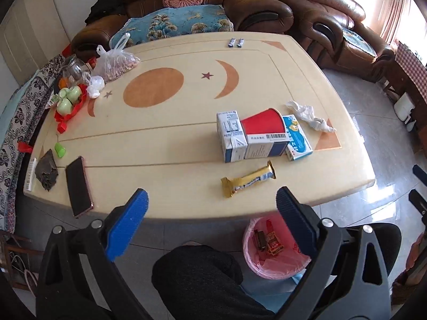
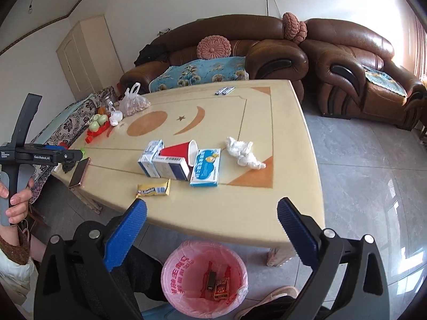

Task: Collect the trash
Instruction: 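Raise both open tools from the bin back over the table, then grasp the white milk carton with the left tool while the right tool grasps the crumpled tissue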

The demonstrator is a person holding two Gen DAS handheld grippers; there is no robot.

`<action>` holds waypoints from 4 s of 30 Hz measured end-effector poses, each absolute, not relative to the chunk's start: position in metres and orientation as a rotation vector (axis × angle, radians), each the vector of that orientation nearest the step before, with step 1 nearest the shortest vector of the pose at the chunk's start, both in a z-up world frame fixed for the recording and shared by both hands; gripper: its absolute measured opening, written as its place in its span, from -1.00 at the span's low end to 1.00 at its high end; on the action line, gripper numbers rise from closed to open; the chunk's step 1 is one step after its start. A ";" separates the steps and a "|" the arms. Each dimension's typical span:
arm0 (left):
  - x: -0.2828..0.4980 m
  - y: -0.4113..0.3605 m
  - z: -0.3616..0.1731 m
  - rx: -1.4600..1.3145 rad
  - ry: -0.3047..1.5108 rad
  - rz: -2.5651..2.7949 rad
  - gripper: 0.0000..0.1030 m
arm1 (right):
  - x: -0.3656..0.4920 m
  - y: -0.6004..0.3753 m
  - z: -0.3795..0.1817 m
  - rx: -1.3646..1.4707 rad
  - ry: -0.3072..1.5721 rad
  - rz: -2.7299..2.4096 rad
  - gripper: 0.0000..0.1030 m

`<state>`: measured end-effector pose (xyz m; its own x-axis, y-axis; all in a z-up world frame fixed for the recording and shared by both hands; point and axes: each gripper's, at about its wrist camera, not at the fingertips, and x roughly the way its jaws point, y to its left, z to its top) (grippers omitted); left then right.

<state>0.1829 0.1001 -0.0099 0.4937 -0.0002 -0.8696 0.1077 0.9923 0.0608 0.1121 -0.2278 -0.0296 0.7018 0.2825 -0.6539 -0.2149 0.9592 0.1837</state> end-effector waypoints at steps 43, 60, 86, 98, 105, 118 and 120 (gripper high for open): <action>0.349 0.053 -0.099 0.227 1.337 -0.040 0.83 | 0.284 -0.219 -0.064 -0.046 0.818 0.273 0.86; 0.373 0.057 -0.134 0.221 1.398 -0.035 0.83 | 0.319 -0.201 -0.118 -0.062 0.923 0.305 0.86; 0.385 0.070 -0.154 0.172 1.427 -0.076 0.83 | 0.365 -0.193 -0.193 -0.103 1.028 0.279 0.86; 0.380 0.080 -0.157 0.113 1.422 -0.103 0.83 | 0.366 -0.188 -0.202 -0.138 1.030 0.280 0.86; 0.376 0.074 -0.154 0.108 1.402 -0.143 0.60 | 0.369 -0.184 -0.209 -0.165 1.019 0.259 0.84; 0.370 0.063 -0.147 0.129 1.400 -0.200 -0.03 | 0.365 -0.177 -0.207 -0.166 0.979 0.280 -0.30; 0.370 0.065 -0.147 0.117 1.408 -0.209 -0.03 | 0.365 -0.178 -0.207 -0.162 0.979 0.278 -0.33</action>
